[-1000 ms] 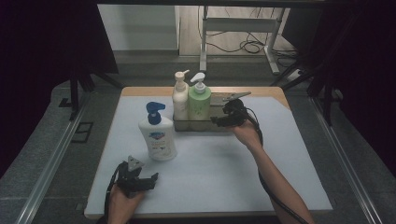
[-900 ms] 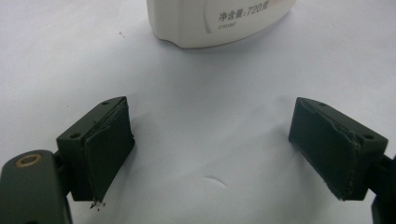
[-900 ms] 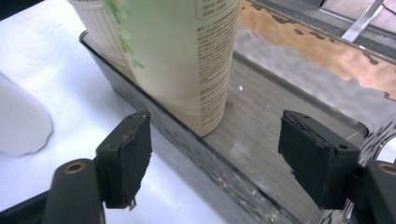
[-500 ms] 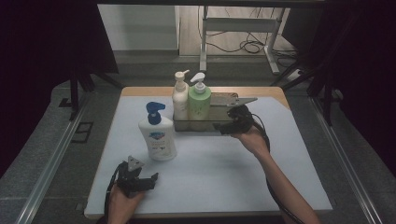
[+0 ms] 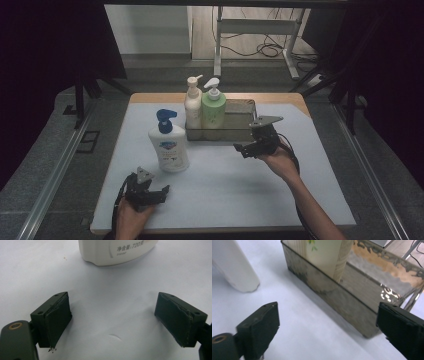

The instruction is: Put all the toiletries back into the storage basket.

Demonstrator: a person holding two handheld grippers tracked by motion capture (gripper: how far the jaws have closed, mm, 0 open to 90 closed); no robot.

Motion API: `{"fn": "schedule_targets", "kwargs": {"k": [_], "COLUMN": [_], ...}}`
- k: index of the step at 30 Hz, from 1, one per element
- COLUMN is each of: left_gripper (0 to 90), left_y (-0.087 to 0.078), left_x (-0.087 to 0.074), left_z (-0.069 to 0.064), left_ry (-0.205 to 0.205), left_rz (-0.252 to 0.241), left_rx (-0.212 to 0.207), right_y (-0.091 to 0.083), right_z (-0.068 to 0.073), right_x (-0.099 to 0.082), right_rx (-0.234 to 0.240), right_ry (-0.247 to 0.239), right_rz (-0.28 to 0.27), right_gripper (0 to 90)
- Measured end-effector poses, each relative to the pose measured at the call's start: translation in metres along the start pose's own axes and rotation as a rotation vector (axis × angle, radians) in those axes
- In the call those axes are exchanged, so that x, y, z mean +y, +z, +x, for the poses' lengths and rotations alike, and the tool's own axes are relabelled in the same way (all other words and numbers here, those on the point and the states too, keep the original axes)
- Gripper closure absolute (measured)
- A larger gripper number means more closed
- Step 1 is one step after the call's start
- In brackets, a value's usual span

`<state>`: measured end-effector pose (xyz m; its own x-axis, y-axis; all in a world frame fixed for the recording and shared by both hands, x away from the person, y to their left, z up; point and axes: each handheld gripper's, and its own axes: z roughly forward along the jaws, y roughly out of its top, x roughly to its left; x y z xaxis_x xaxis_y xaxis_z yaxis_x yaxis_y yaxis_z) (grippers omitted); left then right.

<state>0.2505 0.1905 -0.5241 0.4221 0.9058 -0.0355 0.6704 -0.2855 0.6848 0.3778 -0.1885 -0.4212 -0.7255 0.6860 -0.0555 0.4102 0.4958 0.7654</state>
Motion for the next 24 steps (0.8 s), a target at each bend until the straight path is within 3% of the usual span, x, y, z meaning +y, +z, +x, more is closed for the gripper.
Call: {"fn": "schedule_targets", "kwargs": {"k": [4,12,24], "left_gripper": [13.1,13.1,13.0], "left_y": [0.000,0.000,0.000], "left_x": [0.000,0.000,0.000], "left_z": [0.000,0.000,0.000], "left_ry": [0.000,-0.001,-0.001], "left_rz": [0.000,0.000,0.001], "left_rx": [0.000,0.000,0.000], "right_y": [-0.005,-0.016,-0.031], "right_z": [0.003,0.010,0.015], "right_x": [-0.010,-0.027,-0.068], "right_rx": [0.000,-0.006,-0.019], "right_ry": [-0.009,-0.030,0.015], "right_rz": [0.015,0.027,0.031], "right_gripper": [0.0,0.0,0.0]}}
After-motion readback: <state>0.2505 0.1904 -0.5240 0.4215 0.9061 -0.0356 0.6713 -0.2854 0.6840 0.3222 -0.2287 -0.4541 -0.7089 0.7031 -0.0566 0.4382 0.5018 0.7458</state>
